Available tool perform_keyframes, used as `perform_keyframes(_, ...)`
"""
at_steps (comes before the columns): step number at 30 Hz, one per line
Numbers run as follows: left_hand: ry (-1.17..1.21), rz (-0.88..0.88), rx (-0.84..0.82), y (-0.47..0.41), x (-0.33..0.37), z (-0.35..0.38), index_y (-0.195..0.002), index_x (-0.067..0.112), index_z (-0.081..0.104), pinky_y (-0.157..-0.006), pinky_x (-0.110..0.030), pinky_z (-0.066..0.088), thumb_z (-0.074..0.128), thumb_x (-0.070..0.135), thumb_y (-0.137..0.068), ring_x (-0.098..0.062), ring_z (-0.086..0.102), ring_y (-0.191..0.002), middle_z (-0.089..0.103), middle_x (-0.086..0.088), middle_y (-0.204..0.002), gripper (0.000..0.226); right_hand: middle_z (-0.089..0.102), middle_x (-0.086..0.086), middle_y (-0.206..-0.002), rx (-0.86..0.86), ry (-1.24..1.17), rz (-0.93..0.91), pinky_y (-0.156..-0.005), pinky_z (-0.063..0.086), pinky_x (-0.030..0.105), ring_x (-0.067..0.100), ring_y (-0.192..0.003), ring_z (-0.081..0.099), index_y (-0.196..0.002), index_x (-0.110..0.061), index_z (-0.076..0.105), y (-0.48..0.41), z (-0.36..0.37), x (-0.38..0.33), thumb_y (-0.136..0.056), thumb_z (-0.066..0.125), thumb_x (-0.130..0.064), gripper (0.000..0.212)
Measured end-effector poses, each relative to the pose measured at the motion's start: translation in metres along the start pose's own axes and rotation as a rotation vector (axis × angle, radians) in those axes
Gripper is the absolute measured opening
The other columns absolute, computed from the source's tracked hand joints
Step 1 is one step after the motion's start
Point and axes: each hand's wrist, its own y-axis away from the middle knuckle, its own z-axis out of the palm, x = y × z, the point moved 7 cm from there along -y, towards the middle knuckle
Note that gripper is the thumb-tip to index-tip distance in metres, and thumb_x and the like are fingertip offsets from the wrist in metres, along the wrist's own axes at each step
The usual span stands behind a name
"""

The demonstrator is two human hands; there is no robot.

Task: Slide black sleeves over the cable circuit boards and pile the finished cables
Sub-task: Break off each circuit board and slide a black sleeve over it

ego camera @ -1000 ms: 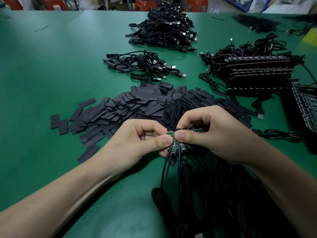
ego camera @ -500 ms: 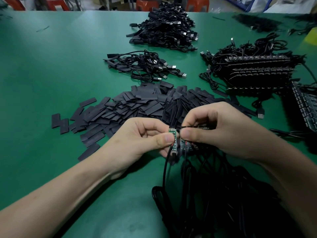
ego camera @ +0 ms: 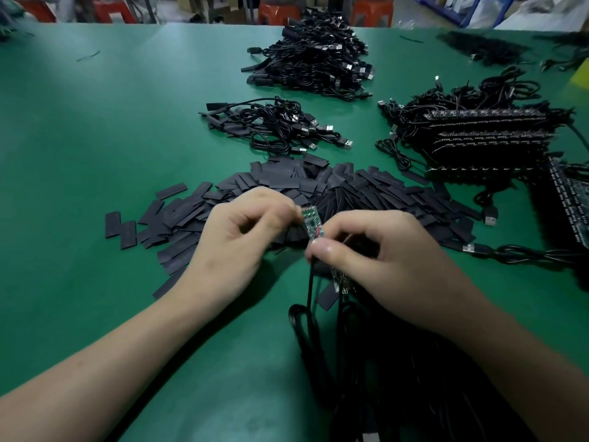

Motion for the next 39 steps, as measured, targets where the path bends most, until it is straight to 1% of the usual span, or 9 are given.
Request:
perform_keyframes(2, -0.283, 0.075, 0.068, -0.002, 0.001, -0.009, -0.098, 0.031, 0.075, -0.080, -0.023, 0.048, 0.061, 0.030, -0.099, -0.006, 0.065, -0.092, 0.070, 0.013, -0.095, 0.014, 0.070, -0.007, -0.071, -0.040, -0.198, 0.032, -0.061, 0.045, 0.010, 0.000, -0.062, 0.061, -0.085, -0.012, 0.073, -0.001, -0.002, 0.001, -0.099, 0.064, -0.023, 0.020)
perform_keyframes(5, -0.725, 0.078, 0.091, -0.007, -0.006, -0.012, -0.118, 0.026, 0.075, -0.086, -0.035, 0.049, 0.067, 0.032, -0.096, -0.018, 0.061, -0.102, 0.069, 0.008, -0.105, 0.024, 0.078, 0.009, -0.088, -0.118, -0.624, 0.057, -0.076, 0.062, 0.030, 0.021, -0.081, 0.077, -0.088, -0.007, 0.066, -0.002, -0.003, -0.007, -0.100, 0.054, -0.023, 0.023)
perform_keyframes(11, -0.884, 0.093, 0.031, -0.011, -0.009, -0.001, -0.118, 0.029, 0.076, -0.076, -0.036, 0.051, 0.072, 0.037, -0.092, -0.022, 0.061, -0.099, 0.066, 0.007, -0.102, 0.028, 0.057, -0.005, -0.060, -0.012, -1.063, 0.030, -0.050, 0.050, 0.024, 0.009, -0.049, 0.054, -0.086, -0.018, 0.058, -0.010, -0.038, -0.023, -0.094, 0.051, -0.034, 0.019)
perform_keyframes(15, -0.883, 0.084, 0.057, -0.012, -0.010, -0.002, -0.110, 0.029, 0.078, -0.071, -0.033, 0.049, 0.073, 0.033, -0.092, -0.021, 0.061, -0.096, 0.066, 0.008, -0.096, 0.019, 0.042, -0.007, -0.051, 0.095, -0.666, 0.007, -0.040, 0.032, 0.023, 0.010, -0.041, 0.032, -0.083, -0.019, 0.059, -0.009, -0.071, -0.025, -0.102, 0.047, -0.027, 0.024)
perform_keyframes(21, -0.804, 0.205, 0.062, -0.010, 0.005, -0.006, -0.100, 0.020, 0.078, -0.081, -0.036, 0.050, 0.071, 0.022, -0.094, -0.021, 0.062, -0.097, 0.069, 0.005, -0.100, 0.010, 0.059, -0.006, -0.061, 0.077, 0.302, 0.134, -0.047, 0.033, 0.020, 0.005, -0.050, 0.046, -0.082, -0.027, 0.059, -0.007, -0.037, -0.007, -0.101, 0.052, -0.043, 0.026)
perform_keyframes(24, -0.531, 0.189, -0.046, -0.002, 0.006, 0.002, -0.101, 0.021, 0.076, -0.081, -0.025, 0.051, 0.071, 0.014, -0.094, -0.004, 0.065, -0.091, 0.070, 0.014, -0.096, 0.011, 0.058, -0.013, -0.061, 0.078, 0.236, 0.223, -0.054, 0.035, 0.025, 0.003, -0.055, 0.050, -0.085, -0.027, 0.061, -0.007, -0.023, 0.011, -0.093, 0.058, -0.052, 0.026)
perform_keyframes(29, -0.166, 0.019, -0.124, 0.005, -0.003, 0.008, -0.108, 0.024, 0.075, -0.092, -0.030, 0.053, 0.068, 0.010, -0.095, -0.013, 0.070, -0.103, 0.075, 0.011, -0.105, 0.020, 0.052, -0.011, -0.056, -0.023, -0.002, 0.258, -0.054, 0.033, 0.027, 0.003, -0.050, 0.042, -0.083, -0.019, 0.068, -0.006, -0.007, 0.029, -0.090, 0.069, -0.045, 0.027)
perform_keyframes(34, -0.413, 0.278, -0.092, 0.011, 0.016, 0.009, -0.108, 0.017, 0.077, -0.080, -0.027, 0.053, 0.076, 0.025, -0.089, -0.009, 0.067, -0.089, 0.071, 0.004, -0.096, 0.021, 0.056, 0.016, -0.066, -0.083, -0.180, 0.273, -0.060, 0.031, 0.038, 0.017, -0.058, 0.042, -0.088, -0.011, 0.068, -0.005, 0.003, 0.034, -0.085, 0.063, -0.044, 0.034)
perform_keyframes(39, -0.487, 0.343, -0.010, 0.013, 0.023, 0.005, -0.101, 0.014, 0.079, -0.076, -0.032, 0.055, 0.080, 0.031, -0.085, -0.010, 0.067, -0.085, 0.072, 0.005, -0.095, 0.023, 0.057, -0.002, -0.061, -0.088, -0.240, 0.222, -0.056, 0.034, 0.025, 0.003, -0.056, 0.045, -0.089, -0.021, 0.070, -0.004, 0.004, 0.029, -0.086, 0.060, -0.055, 0.035)
